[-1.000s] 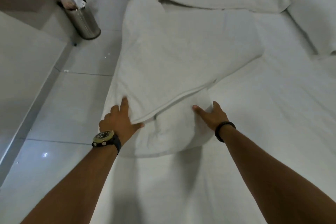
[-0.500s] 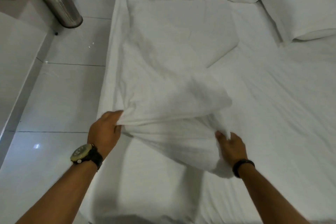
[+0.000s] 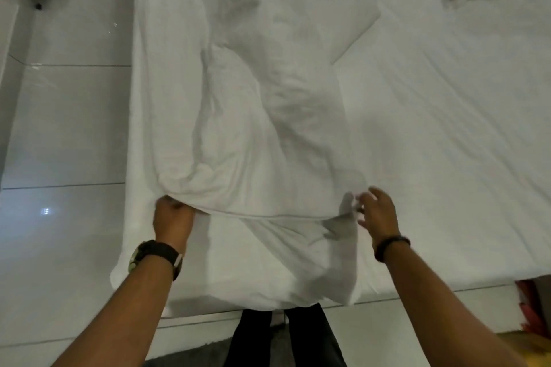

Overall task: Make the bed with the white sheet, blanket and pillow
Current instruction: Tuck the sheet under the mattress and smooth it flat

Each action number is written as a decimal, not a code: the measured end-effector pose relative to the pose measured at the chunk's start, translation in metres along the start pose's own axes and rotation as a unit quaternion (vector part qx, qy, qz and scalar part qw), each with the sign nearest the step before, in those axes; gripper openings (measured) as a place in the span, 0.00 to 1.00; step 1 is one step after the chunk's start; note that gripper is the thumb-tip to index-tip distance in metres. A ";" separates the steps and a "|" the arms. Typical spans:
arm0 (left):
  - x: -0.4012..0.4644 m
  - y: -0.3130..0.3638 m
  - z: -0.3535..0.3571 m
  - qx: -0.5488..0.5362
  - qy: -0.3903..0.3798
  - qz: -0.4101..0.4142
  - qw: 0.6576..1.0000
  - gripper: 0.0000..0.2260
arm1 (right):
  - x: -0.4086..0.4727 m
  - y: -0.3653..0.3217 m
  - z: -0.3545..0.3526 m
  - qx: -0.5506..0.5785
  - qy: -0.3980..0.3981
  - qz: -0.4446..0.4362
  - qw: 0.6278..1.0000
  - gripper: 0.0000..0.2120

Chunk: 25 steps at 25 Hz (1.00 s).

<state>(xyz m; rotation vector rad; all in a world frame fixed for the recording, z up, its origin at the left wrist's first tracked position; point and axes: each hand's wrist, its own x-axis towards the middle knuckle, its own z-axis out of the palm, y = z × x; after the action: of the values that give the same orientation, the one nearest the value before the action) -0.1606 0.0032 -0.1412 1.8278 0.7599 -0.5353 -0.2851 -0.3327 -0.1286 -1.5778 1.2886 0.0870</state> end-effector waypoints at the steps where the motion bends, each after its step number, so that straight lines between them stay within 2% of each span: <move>1: -0.012 -0.002 0.013 -0.049 -0.049 -0.051 0.996 0.04 | 0.009 -0.018 0.002 0.004 -0.003 -0.007 1.000 0.24; 3: -0.032 -0.011 0.045 -0.101 -0.131 -0.126 0.978 0.05 | 0.029 -0.044 0.015 -0.079 -0.039 -0.021 0.996 0.34; 5: -0.053 -0.017 0.080 -0.138 -0.185 -0.177 0.957 0.14 | 0.037 -0.060 0.029 -0.159 -0.088 -0.019 0.983 0.34; 7: -0.066 -0.015 0.104 -0.156 -0.208 -0.192 0.946 0.17 | 0.035 -0.069 0.033 -0.154 -0.097 -0.032 0.983 0.30; 10: -0.072 -0.011 0.106 -0.143 -0.177 -0.192 0.955 0.12 | 0.016 -0.061 0.019 -0.050 -0.066 -0.073 0.994 0.17; 13: -0.070 -0.020 0.054 -0.186 -0.121 -0.147 0.964 0.16 | -0.031 -0.025 0.007 0.040 -0.060 -0.065 0.995 0.08; 15: -0.064 -0.032 -0.009 -0.202 -0.060 -0.132 0.969 0.17 | -0.078 0.010 0.020 0.068 -0.080 0.008 0.994 0.10; 17: -0.065 -0.044 -0.066 -0.145 -0.019 -0.127 0.981 0.24 | -0.132 0.046 0.050 0.028 -0.160 0.099 0.982 0.16; 18: -0.067 -0.052 -0.086 -0.097 -0.010 -0.117 0.988 0.29 | -0.159 0.055 0.067 -0.015 -0.221 0.154 0.963 0.20; 20: -0.085 -0.060 -0.097 -0.033 -0.022 -0.092 0.995 0.30 | -0.197 0.059 0.091 -0.147 -0.367 0.220 0.892 0.33; 21: -0.095 -0.065 -0.094 0.009 -0.046 -0.083 0.995 0.32 | -0.203 0.051 0.099 -0.232 -0.435 0.201 0.847 0.37; 23: -0.109 -0.075 -0.077 0.141 -0.102 -0.058 0.983 0.44 | -0.191 0.013 0.100 -0.379 -0.495 0.117 0.773 0.34; 24: -0.109 -0.082 -0.068 0.213 -0.110 -0.041 0.970 0.46 | -0.177 -0.013 0.094 -0.413 -0.499 0.067 0.759 0.29; 25: -0.108 -0.084 -0.057 0.283 -0.103 -0.026 0.953 0.47 | -0.159 -0.044 0.083 -0.413 -0.484 0.018 0.771 0.24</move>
<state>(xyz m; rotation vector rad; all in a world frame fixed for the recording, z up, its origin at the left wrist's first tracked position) -0.2955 0.0514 -0.1026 2.2281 0.5440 -1.0433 -0.2760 -0.1706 -0.0403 -1.7717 0.4019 1.4708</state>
